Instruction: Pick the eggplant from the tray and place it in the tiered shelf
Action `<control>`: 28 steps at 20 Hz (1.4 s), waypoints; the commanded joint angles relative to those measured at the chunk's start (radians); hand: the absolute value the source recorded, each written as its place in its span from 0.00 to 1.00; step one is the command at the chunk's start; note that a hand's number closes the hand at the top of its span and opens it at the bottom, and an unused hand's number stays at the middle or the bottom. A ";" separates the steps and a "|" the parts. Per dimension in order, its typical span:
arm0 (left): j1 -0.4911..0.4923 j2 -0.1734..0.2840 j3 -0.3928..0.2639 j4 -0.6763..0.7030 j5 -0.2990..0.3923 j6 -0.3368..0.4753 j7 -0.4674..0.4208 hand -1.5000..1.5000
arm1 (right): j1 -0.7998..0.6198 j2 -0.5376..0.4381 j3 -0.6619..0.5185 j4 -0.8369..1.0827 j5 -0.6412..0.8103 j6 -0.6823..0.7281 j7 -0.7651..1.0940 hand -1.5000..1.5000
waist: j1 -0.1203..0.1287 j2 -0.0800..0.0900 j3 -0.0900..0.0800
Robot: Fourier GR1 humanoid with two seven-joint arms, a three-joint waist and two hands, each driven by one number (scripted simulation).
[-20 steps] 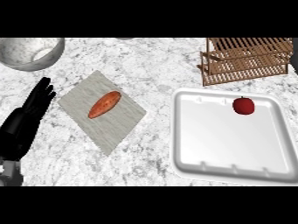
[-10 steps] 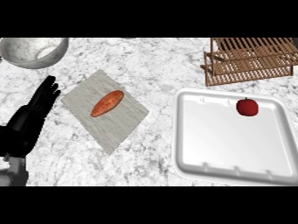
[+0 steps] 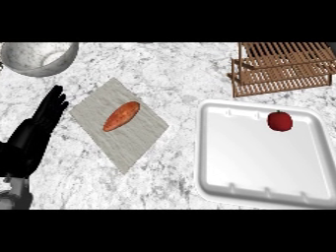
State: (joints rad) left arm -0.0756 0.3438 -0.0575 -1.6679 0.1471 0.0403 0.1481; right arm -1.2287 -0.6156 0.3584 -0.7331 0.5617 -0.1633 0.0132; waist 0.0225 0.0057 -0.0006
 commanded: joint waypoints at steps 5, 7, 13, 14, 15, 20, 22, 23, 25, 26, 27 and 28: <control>0.005 -0.010 0.018 0.001 -0.015 -0.013 0.005 0.50 | 0.001 0.033 -0.010 0.109 0.051 0.130 -0.090 1.00 | -0.007 -0.003 0.000; 0.014 -0.026 0.010 0.025 -0.028 -0.016 -0.032 0.50 | 0.006 0.039 -0.042 0.220 0.069 0.047 -0.132 1.00 | 0.002 0.002 0.000; -0.026 -0.019 0.045 0.041 0.004 -0.034 -0.011 0.50 | 0.051 -0.008 -0.116 0.204 0.085 -0.112 0.038 1.00 | -0.016 -0.002 0.000; 0.014 -0.019 0.022 0.005 -0.011 -0.043 -0.030 0.50 | 0.046 -0.006 -0.125 0.239 0.104 -0.169 0.074 1.00 | -0.001 0.000 0.001; -0.016 -0.014 0.035 0.010 -0.005 -0.036 -0.005 0.50 | 0.037 -0.022 -0.147 0.231 0.097 -0.200 0.098 1.00 | -0.008 -0.001 0.001; 0.019 -0.012 0.030 -0.003 -0.027 -0.026 -0.017 0.50 | 0.030 -0.147 0.163 0.318 0.413 0.055 0.096 0.00 | 0.000 -0.003 -0.003; -0.032 -0.017 0.034 0.033 -0.028 -0.027 0.015 0.50 | -0.017 -0.122 0.132 0.296 0.386 0.151 0.082 0.00 | -0.016 -0.005 -0.001; -0.025 -0.041 0.002 -0.029 -0.029 -0.017 0.041 0.50 | -0.035 -0.094 0.047 0.355 0.346 0.042 0.210 0.00 | 0.001 -0.001 0.001; 0.007 -0.022 0.049 0.030 -0.021 -0.044 -0.032 0.50 | -0.013 -0.121 0.016 0.306 0.330 0.033 0.205 0.00 | -0.015 -0.005 0.000; 0.039 -0.046 0.017 -0.052 -0.040 -0.010 0.026 0.50 | -0.036 -0.087 0.013 0.331 0.349 0.021 0.211 0.00 | -0.001 -0.003 0.001; -0.012 -0.045 0.022 0.003 -0.040 -0.018 0.013 0.50 | -0.085 -0.121 -0.023 0.339 0.317 0.028 0.172 0.00 | -0.002 0.000 0.001; 0.024 -0.042 0.030 0.011 -0.034 -0.036 -0.031 0.50 | -0.061 -0.088 -0.033 0.277 0.304 -0.006 0.219 0.00 | -0.012 -0.006 0.000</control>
State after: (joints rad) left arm -0.0699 0.3112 -0.0277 -1.6671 0.1193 0.0123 0.1455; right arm -1.2615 -0.7179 0.3770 -0.4229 0.8890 -0.1437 0.1890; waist 0.0158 0.0028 -0.0006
